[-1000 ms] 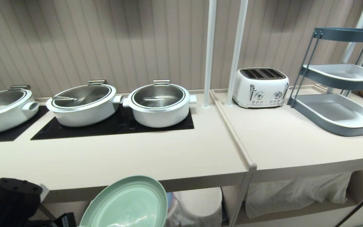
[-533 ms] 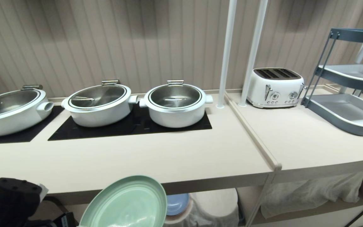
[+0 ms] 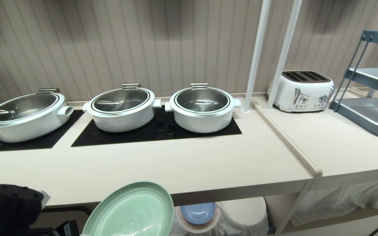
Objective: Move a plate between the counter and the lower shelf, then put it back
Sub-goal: Put the plate
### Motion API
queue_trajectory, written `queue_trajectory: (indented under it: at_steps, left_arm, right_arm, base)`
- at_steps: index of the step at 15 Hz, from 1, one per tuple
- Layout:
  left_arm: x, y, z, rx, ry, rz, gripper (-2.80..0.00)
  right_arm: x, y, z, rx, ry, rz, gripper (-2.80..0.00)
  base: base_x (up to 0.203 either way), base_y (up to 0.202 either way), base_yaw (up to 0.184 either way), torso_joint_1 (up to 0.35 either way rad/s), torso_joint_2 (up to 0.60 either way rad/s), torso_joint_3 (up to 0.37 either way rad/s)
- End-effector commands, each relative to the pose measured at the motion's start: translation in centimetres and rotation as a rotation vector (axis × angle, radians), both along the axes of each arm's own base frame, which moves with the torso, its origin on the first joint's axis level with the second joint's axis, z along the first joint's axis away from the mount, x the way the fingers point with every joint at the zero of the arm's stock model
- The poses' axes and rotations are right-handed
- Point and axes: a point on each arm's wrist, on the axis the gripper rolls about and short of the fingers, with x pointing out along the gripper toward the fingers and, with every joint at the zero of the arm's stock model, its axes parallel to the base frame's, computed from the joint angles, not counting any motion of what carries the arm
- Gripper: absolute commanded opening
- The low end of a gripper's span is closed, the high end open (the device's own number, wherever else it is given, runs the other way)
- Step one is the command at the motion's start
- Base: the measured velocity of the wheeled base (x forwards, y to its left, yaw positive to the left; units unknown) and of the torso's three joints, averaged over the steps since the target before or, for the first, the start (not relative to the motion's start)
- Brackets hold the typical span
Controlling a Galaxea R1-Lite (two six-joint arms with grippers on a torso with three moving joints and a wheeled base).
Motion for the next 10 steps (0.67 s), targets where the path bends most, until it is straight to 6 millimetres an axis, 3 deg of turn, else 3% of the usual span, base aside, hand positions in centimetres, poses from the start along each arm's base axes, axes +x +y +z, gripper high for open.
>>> queue_trajectory:
  at_steps: [1,10]
  left_arm:
    - [-0.02,0.01,-0.02,-0.002,0.001,0.005,-2.8]
    - [0.03,-0.03,0.05,-0.002,-0.002,0.002,-2.8]
  right_arm:
    - [0.0,0.0,0.0,0.0,0.0,0.0,-2.8]
    - [0.0,0.0,0.0,0.0,0.0,0.0,-2.8]
  base:
    - [0.0,0.203,-0.005,0.007,0.0,0.002]
    - [0.0,0.195,0.0,0.003,0.0,0.002]
